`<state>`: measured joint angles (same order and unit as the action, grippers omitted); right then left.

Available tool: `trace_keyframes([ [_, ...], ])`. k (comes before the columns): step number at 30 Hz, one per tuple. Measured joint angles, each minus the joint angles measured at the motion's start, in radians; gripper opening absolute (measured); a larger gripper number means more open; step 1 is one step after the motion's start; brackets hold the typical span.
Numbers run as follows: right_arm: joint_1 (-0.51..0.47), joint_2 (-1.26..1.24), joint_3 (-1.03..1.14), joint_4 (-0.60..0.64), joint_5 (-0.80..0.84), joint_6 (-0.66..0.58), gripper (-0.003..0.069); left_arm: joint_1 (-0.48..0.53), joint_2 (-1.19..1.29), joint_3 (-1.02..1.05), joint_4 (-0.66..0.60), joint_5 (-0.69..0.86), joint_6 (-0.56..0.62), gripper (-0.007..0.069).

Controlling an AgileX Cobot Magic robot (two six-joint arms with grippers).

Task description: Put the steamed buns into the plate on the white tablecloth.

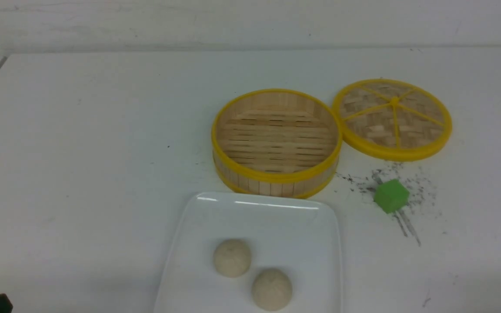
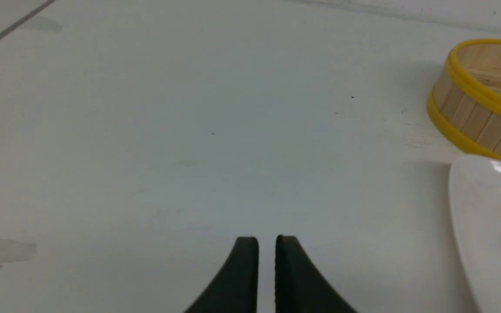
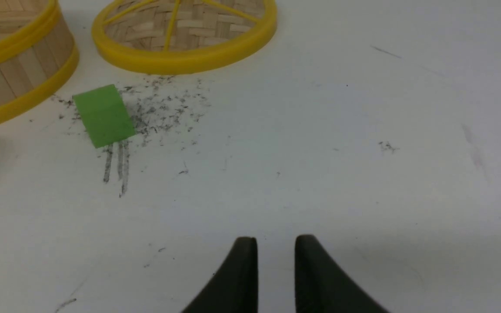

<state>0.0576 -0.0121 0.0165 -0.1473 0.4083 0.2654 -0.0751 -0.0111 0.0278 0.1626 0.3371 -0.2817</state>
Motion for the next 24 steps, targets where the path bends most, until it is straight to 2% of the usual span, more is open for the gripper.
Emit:
trace_keyframes([
  [7, 0.0, 0.0, 0.0, 0.0, 0.0, 0.001, 0.0162, 0.003, 0.0, -0.002, 0.005, 0.036, 0.001, 0.0097],
  [15, 0.0, 0.0, 0.0, 0.0, 0.0, 0.001, 0.0171, 0.069, 0.0, -0.003, 0.005, 0.041, 0.001, 0.0106],
  [24, 0.0, 0.0, 0.0, 0.0, 0.0, 0.001, 0.0186, 0.069, 0.0, -0.003, 0.004, 0.041, -0.001, 0.0109],
])
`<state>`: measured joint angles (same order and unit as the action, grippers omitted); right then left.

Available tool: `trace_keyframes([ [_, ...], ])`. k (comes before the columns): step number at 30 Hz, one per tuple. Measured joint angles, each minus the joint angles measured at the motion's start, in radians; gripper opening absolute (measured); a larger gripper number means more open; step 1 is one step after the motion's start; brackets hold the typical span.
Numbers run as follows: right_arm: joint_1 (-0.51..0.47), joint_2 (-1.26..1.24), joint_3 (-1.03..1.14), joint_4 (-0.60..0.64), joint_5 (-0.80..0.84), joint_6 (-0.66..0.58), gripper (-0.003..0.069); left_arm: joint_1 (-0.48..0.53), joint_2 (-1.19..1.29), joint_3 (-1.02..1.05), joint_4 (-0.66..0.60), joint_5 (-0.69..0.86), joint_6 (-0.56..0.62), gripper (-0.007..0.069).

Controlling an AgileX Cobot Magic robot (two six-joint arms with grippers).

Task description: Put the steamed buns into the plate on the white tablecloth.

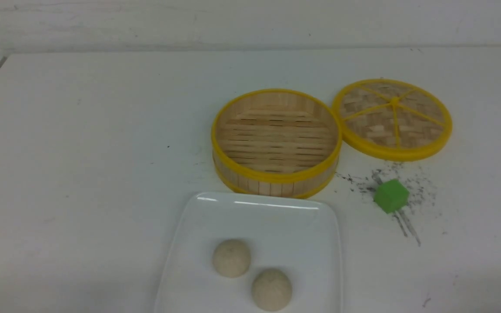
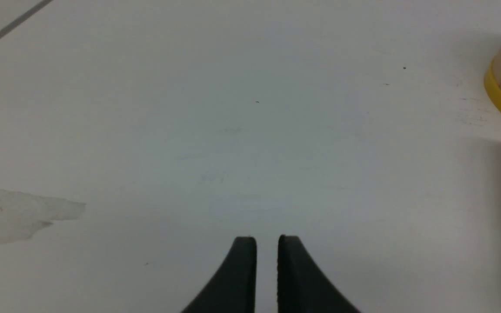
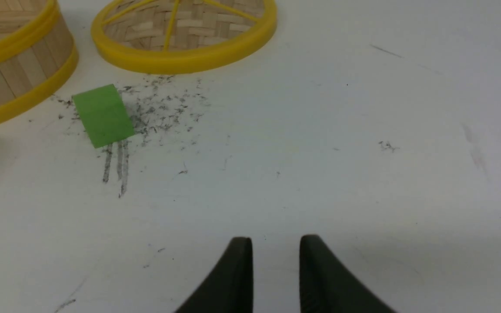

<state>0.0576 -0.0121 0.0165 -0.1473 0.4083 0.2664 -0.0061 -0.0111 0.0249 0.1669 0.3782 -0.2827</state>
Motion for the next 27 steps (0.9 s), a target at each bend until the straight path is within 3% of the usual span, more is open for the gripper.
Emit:
trace_keyframes([
  [27, 0.0, 0.0, 0.0, 0.0, 0.0, 0.0, 0.0219, 0.0, 0.0, 0.0, 0.0, 0.001, 0.0, 0.0127],
])
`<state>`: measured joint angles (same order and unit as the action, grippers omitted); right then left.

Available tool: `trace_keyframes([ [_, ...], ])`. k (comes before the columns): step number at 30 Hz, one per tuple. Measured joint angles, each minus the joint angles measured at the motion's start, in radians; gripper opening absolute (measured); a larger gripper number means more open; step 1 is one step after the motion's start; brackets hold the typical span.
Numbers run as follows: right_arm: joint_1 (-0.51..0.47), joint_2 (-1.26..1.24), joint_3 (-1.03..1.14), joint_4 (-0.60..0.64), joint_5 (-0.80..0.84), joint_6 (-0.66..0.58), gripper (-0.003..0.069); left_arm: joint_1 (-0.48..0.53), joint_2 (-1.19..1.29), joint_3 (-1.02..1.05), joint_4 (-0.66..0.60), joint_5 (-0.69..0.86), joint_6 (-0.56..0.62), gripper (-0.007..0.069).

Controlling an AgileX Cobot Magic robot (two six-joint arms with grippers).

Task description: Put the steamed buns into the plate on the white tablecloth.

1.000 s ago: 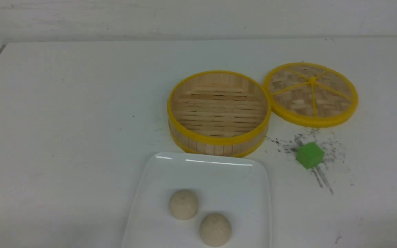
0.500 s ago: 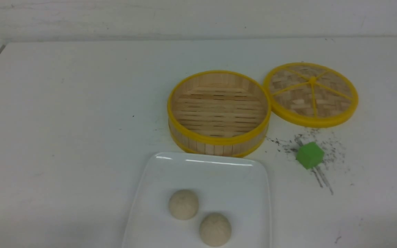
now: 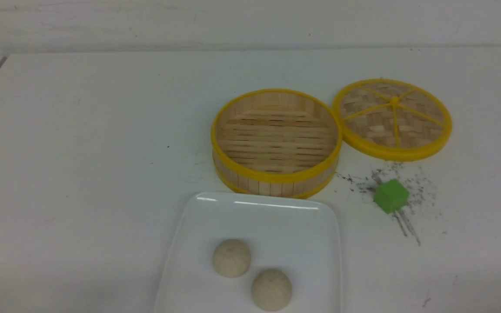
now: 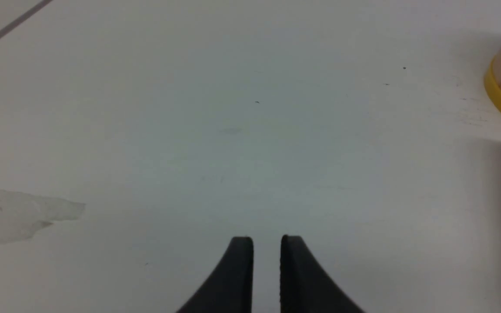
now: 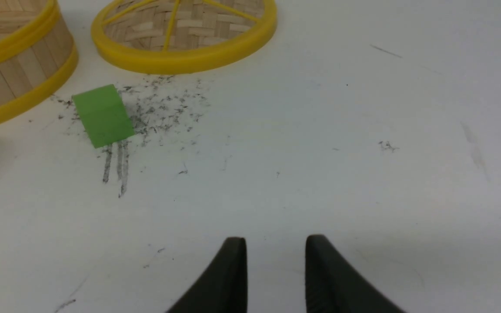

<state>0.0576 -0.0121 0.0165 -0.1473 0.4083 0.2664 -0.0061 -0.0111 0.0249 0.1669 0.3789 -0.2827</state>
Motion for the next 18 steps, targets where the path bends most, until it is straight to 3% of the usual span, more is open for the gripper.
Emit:
trace_keyframes([
  [18, 0.0, 0.0, 0.0, 0.0, 0.0, 0.0, 0.0237, 0.0, 0.0, 0.0, 0.002, 0.0, 0.0, 0.0128],
])
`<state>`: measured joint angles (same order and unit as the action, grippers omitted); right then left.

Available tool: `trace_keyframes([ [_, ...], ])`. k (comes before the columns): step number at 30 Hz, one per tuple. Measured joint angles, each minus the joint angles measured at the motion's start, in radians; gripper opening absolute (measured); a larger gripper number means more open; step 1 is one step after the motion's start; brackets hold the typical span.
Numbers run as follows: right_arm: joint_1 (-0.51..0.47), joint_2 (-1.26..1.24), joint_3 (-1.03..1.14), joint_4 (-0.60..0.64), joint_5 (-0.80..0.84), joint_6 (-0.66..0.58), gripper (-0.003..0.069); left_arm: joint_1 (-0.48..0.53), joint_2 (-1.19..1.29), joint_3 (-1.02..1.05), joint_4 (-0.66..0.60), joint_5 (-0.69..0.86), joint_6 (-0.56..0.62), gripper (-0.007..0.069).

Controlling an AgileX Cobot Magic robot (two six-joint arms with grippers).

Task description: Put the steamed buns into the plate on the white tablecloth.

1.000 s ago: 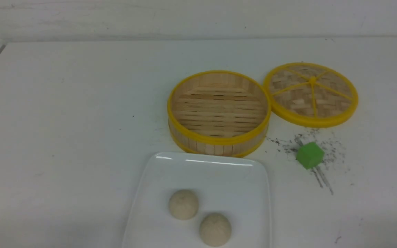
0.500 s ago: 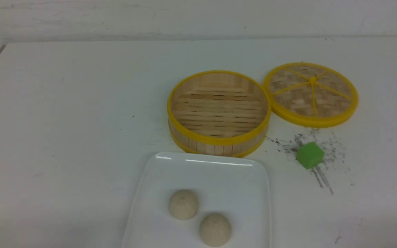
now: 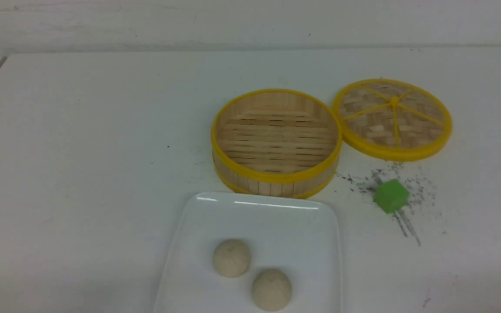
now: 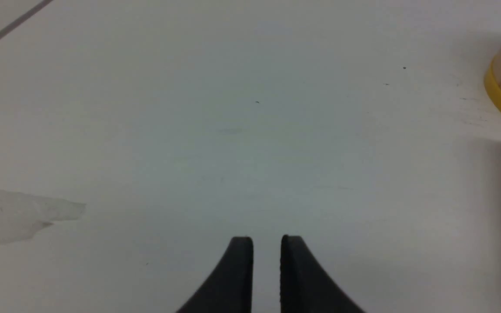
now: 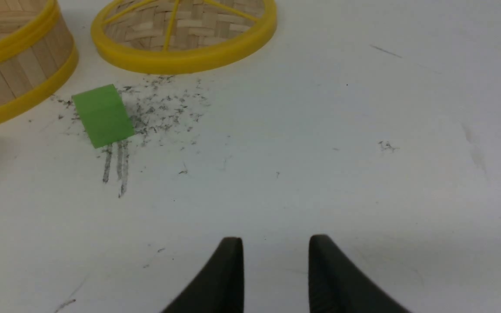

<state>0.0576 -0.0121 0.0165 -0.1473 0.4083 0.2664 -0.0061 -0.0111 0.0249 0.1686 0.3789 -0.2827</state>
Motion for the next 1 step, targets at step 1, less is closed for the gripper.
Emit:
trace_keyframes([
  [1, 0.0, 0.0, 0.0, 0.0, 0.0, 0.0, 0.0237, 0.0, 0.0, 0.0, 0.0, 0.0, 0.0, 0.0128],
])
